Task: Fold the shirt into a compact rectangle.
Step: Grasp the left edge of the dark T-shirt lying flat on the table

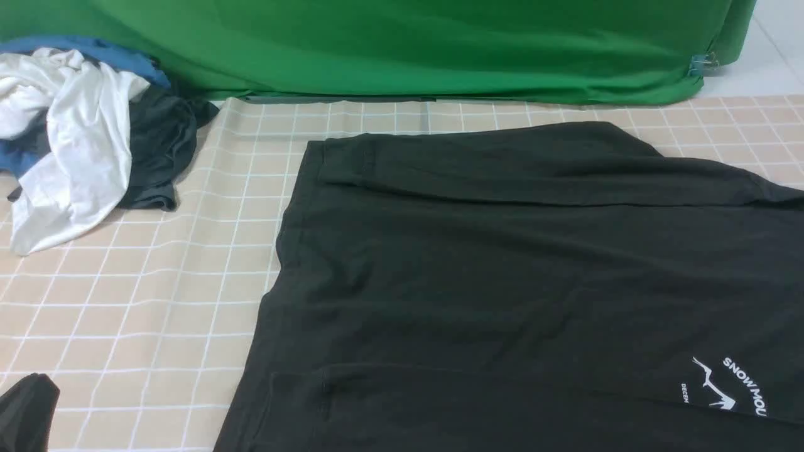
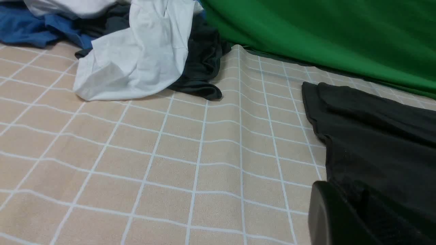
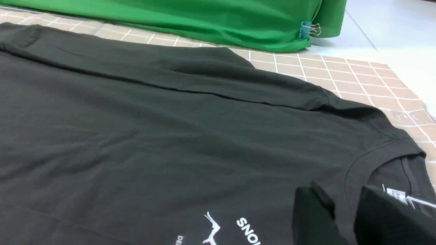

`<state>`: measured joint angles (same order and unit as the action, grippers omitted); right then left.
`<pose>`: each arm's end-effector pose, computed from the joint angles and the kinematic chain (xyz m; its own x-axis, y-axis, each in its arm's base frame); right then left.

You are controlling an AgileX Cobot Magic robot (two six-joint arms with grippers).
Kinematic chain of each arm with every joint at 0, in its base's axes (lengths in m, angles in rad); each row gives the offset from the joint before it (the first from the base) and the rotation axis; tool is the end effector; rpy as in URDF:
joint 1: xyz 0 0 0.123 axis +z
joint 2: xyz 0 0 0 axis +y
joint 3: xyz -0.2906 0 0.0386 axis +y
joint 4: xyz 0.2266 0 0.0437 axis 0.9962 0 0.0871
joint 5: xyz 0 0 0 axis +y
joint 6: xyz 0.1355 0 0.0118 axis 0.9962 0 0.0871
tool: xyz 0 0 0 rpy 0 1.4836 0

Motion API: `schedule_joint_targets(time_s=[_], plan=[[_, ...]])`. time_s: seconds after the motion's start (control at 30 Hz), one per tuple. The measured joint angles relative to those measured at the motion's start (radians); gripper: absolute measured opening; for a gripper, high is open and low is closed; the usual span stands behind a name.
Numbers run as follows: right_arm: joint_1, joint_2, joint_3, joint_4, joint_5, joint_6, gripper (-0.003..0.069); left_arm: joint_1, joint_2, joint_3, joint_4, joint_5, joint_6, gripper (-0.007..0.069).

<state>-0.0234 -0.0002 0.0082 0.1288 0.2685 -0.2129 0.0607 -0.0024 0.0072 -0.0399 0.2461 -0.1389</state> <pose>0.0700 0.0030 0.1781 -0.1844 -0.0842 -0.9792 -0.0265 0.9964 -0.0807 0.0703 0.0029 0.1813 -0.1509 -0.1862 -0.9709 -0.0790 0.9812 -0.1759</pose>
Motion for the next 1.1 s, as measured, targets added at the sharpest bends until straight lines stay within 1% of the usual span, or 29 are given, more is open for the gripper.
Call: schedule_joint_targets(time_s=[0.43, 0.53, 0.57, 0.63, 0.7, 0.73, 0.77, 0.83, 0.87, 0.93, 0.97, 1.1], plan=[[0.000, 0.000, 0.000, 0.000, 0.000, 0.000, 0.0237, 0.000, 0.000, 0.000, 0.003, 0.000, 0.000, 0.0014], [0.000, 0.000, 0.000, 0.000, 0.000, 0.000, 0.0237, 0.000, 0.000, 0.000, 0.033, -0.022, 0.000, 0.0014], [0.000, 0.000, 0.000, 0.000, 0.000, 0.000, 0.0237, 0.000, 0.000, 0.000, 0.024, -0.044, -0.005, 0.0014], [0.000, 0.000, 0.000, 0.000, 0.000, 0.000, 0.0237, 0.000, 0.000, 0.000, -0.036, -0.107, -0.025, 0.0014], [0.000, 0.000, 0.000, 0.000, 0.000, -0.001, 0.0237, 0.000, 0.000, 0.000, -0.124, -0.170, -0.062, 0.0014], [0.000, 0.000, 0.000, 0.000, 0.000, -0.001, 0.0237, 0.000, 0.000, 0.000, -0.135, -0.177, -0.072, 0.0014], [0.000, 0.000, 0.000, 0.000, -0.005, -0.005, 0.0237, 0.000, 0.000, 0.000, -0.229, -0.229, -0.125, 0.0014], [0.000, 0.000, 0.000, 0.000, -0.016, -0.008, 0.0237, 0.000, 0.000, 0.000, -0.341, -0.296, -0.202, 0.0014], [0.000, 0.000, 0.000, 0.000, -0.024, -0.007, 0.0237, 0.000, 0.000, 0.000, -0.373, -0.328, -0.241, 0.0014], [0.000, 0.000, 0.000, 0.000, -0.030, -0.001, 0.0237, 0.000, 0.000, 0.000, -0.400, -0.392, -0.301, 0.0014], [0.000, 0.000, 0.000, 0.000, -0.032, -0.001, 0.0237, 0.000, 0.000, 0.000, -0.403, -0.401, -0.306, 0.0014], [0.000, 0.000, 0.000, 0.000, -0.044, 0.000, 0.0237, 0.000, 0.000, 0.000, -0.402, -0.683, -0.461, 0.0014]])
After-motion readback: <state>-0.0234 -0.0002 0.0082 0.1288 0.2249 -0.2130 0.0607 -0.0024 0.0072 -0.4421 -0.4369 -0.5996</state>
